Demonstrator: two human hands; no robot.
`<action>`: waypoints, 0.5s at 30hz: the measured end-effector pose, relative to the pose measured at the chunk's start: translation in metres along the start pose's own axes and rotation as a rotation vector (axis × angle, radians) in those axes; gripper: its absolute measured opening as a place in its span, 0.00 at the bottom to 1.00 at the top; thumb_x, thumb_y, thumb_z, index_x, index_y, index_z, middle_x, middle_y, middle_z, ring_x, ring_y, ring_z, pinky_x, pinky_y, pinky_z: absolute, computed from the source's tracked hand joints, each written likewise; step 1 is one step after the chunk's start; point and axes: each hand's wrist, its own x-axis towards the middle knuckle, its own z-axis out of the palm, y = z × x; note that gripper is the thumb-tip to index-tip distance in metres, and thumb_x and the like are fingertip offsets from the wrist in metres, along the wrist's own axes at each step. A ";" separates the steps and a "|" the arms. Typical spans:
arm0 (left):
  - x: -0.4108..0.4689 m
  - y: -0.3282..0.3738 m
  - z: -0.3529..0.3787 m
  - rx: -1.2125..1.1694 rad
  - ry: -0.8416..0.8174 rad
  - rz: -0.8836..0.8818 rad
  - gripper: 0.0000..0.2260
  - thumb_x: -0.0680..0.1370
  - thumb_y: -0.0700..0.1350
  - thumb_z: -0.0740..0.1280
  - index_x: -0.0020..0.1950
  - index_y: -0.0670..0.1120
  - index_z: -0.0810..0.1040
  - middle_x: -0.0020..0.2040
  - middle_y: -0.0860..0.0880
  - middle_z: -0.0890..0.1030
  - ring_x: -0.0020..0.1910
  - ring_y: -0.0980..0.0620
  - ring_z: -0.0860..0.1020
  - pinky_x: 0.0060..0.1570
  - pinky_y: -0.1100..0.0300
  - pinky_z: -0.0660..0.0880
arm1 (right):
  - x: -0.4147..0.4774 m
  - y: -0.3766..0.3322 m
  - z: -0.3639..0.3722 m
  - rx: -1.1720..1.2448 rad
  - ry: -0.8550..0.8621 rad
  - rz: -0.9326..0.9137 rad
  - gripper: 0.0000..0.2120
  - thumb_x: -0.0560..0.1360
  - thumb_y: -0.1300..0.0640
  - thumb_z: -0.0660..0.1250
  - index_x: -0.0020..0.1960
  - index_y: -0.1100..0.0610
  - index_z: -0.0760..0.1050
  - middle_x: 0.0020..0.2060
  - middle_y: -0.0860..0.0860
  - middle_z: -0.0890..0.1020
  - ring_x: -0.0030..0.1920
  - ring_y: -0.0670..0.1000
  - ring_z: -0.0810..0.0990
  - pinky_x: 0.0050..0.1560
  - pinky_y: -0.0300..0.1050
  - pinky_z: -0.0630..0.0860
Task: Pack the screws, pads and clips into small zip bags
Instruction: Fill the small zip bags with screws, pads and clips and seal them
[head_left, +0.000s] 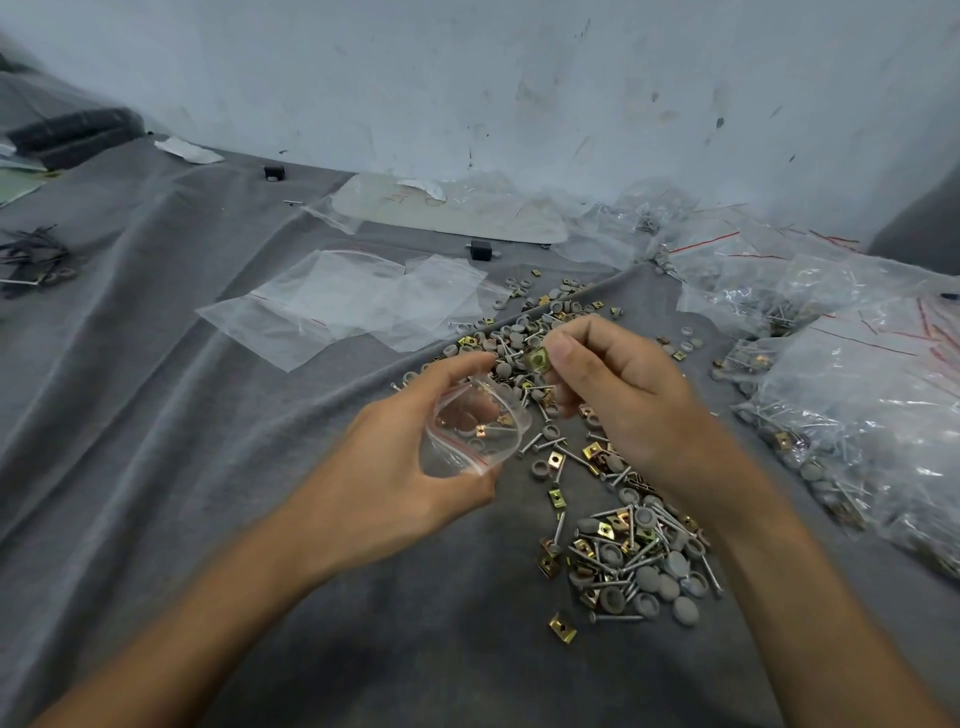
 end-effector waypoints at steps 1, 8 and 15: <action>0.000 0.001 0.001 -0.005 -0.003 0.003 0.35 0.69 0.52 0.74 0.73 0.65 0.66 0.60 0.65 0.80 0.62 0.64 0.77 0.61 0.62 0.73 | -0.001 -0.002 0.003 0.006 -0.027 -0.032 0.09 0.82 0.50 0.63 0.47 0.51 0.78 0.36 0.48 0.76 0.38 0.48 0.74 0.38 0.52 0.74; -0.002 0.000 0.002 0.010 0.006 -0.002 0.39 0.70 0.57 0.70 0.76 0.67 0.56 0.65 0.72 0.71 0.65 0.70 0.72 0.58 0.79 0.65 | -0.004 -0.010 0.011 -0.405 -0.295 -0.101 0.23 0.77 0.72 0.60 0.57 0.49 0.84 0.66 0.48 0.74 0.71 0.44 0.69 0.71 0.40 0.64; 0.002 -0.006 -0.016 0.151 0.173 0.016 0.26 0.72 0.63 0.67 0.68 0.58 0.67 0.57 0.64 0.75 0.57 0.63 0.75 0.56 0.67 0.71 | -0.001 -0.009 0.010 -0.412 -0.264 -0.081 0.05 0.78 0.56 0.72 0.51 0.56 0.84 0.63 0.47 0.79 0.61 0.41 0.77 0.56 0.30 0.70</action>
